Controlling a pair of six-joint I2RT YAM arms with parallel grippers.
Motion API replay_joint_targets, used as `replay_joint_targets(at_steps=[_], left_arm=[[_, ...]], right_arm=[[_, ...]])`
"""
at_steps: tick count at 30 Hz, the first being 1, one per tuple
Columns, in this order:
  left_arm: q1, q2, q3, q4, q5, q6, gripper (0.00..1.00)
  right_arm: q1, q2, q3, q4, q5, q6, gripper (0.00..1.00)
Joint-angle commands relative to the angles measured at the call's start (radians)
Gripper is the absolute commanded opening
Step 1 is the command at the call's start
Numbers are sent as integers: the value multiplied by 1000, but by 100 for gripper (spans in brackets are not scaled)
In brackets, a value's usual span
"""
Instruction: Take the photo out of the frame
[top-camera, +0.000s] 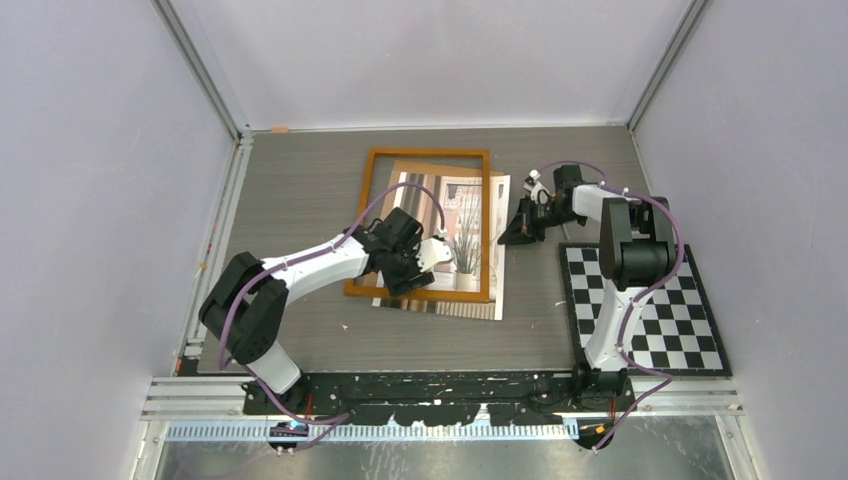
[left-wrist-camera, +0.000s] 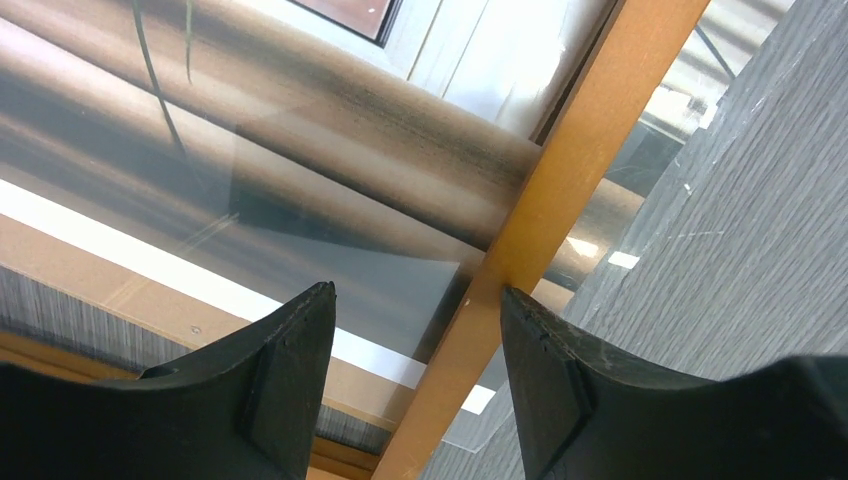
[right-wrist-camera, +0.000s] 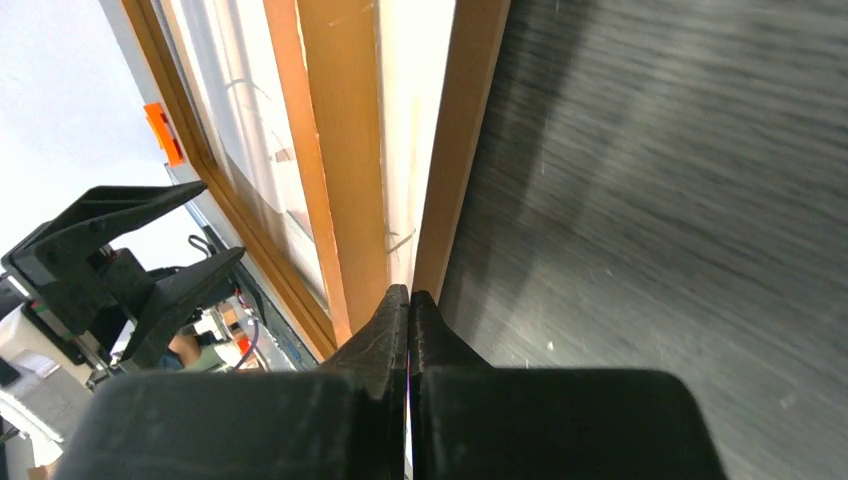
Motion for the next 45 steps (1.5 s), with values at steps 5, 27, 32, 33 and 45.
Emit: replay_joint_targets(at_steps=[5,27,32,33,45], left_arm=[[6,56,6,39,1,-10,63],[6,47,15,14,18,0,63],[6,42,13,13,19,-2,63],[6,44,13,13,19,-2,63],[6,43,21,4,15,-11,63]], right_arm=[[-52,-108,54,-102,-63,-70,1],[-74,-9,175,-200,81,-113,13],[-74,25,115,-148,53,-90,24],[-75,32,105,-133,42,-79,24],[-66,4,61,-55,20,-6,1]])
